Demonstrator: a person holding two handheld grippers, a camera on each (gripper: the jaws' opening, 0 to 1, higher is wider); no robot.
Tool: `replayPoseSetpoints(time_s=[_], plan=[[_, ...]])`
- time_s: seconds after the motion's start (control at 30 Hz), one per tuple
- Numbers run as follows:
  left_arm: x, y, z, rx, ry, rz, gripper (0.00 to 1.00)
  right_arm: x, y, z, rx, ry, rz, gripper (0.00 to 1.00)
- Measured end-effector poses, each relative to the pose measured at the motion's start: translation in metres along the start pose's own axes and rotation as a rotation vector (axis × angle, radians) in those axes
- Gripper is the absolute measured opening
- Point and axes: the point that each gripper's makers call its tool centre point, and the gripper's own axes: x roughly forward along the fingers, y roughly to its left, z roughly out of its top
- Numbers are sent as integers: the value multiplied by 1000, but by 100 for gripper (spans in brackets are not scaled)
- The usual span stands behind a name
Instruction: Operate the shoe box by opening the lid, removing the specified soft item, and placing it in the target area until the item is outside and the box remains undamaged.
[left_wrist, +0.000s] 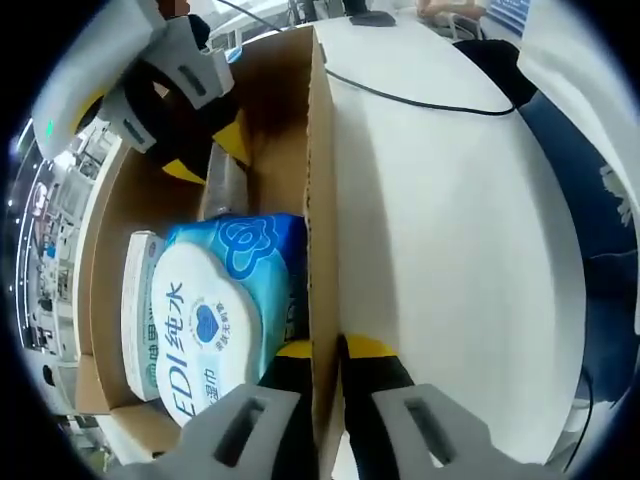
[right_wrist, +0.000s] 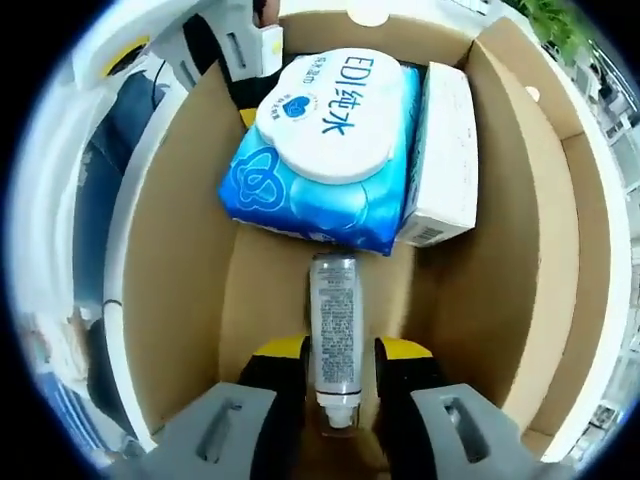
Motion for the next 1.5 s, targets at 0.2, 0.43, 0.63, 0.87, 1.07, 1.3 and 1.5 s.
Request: replayPoseSetpoints(time_s=[0.2,0.43,0.63,0.87,1.07,1.3,1.5], plan=[[0,0,-1,2,0,0,2,1,1,-1,-88,21,0,24],[0,0,0,2,-1,0,2,1,2,-2,-107,28,11,20],[0,0,0,3,-1,-2,2,6,4,-2,-85,37,15,20],[0,0,-1,5,-3,-2,2,8,5,1,-75,18,22,20],[1,0,-1,6,-3,-4,2,8,4,2,-36,0,25,19],[0,0,-1,8,-2,-6,2,3,7,5,-6,-30,33,19],[0,-1,-1,11,0,-6,2,-4,6,6,15,-27,21,19]])
